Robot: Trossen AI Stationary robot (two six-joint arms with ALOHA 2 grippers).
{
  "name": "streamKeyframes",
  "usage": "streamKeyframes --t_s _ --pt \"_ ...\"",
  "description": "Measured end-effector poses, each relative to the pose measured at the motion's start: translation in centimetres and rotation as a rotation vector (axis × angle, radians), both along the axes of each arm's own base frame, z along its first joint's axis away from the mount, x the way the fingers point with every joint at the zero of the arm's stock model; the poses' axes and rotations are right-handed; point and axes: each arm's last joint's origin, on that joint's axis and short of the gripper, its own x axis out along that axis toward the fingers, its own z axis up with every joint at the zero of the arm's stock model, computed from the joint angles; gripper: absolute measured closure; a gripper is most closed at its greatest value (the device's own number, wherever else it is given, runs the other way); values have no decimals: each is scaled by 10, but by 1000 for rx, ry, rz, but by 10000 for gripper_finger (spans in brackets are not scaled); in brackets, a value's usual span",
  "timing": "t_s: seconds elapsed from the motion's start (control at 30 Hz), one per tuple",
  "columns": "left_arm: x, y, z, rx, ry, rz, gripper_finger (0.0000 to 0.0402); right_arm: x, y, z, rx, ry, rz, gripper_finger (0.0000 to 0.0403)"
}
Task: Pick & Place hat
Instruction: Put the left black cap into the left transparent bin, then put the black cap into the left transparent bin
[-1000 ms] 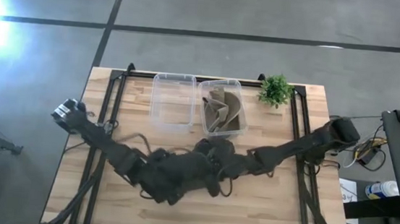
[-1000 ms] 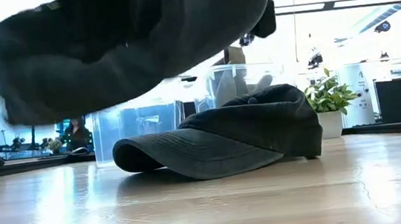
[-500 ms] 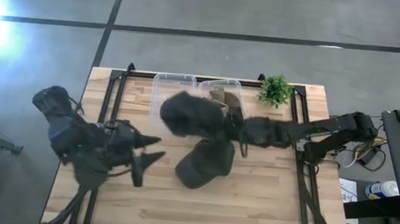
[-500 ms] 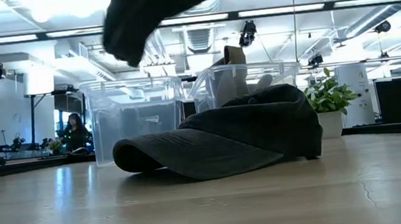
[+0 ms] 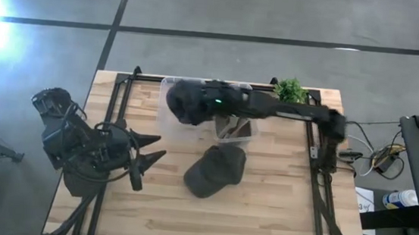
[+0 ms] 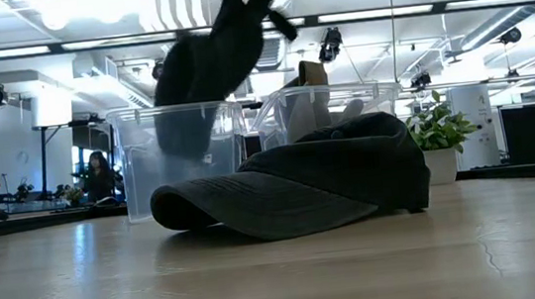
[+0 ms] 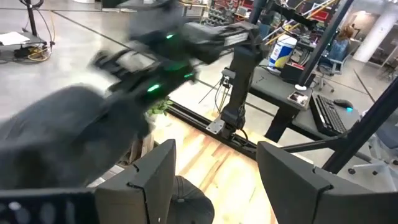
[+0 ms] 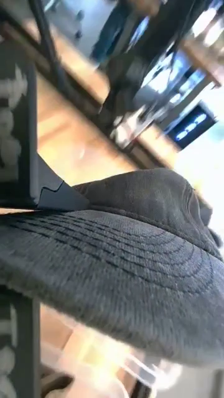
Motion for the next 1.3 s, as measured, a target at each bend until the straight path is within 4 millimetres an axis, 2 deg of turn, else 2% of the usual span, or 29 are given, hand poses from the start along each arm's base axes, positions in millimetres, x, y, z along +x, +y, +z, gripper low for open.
streamKeyframes --t_s 0.17,0.33,0.47,0.57,0.67,0.8,0.9,1.0,1.1,1.2,1.3 --pt "0 0 0 5 3 0 184 38 -17 -26 9 167 13 366" --pt "0 0 0 4 11 -11 184 66 -18 -52 -42 306 89 340" --pt "-1 0 -1 5 13 -17 184 78 -10 -58 -57 346 133 316" --pt "-1 0 -1 11 19 -17 184 77 -1 -59 -90 371 172 295" --pt "-1 0 -2 15 24 -20 184 73 11 -45 -182 368 209 273" --pt "-2 1 -3 30 38 -20 184 57 32 -5 -320 310 284 249" --pt "-2 0 -10 40 74 -33 184 43 50 14 -380 318 374 237" --pt "1 -3 -29 -12 143 -72 184 26 76 24 -407 368 455 231" --pt "9 -8 -62 -112 227 -92 184 10 100 22 -401 437 529 230" --pt "14 -14 -107 -242 300 -82 184 -3 120 1 -379 521 573 234" --pt "19 -22 -151 -402 283 -64 184 -20 136 -26 -325 596 571 239"
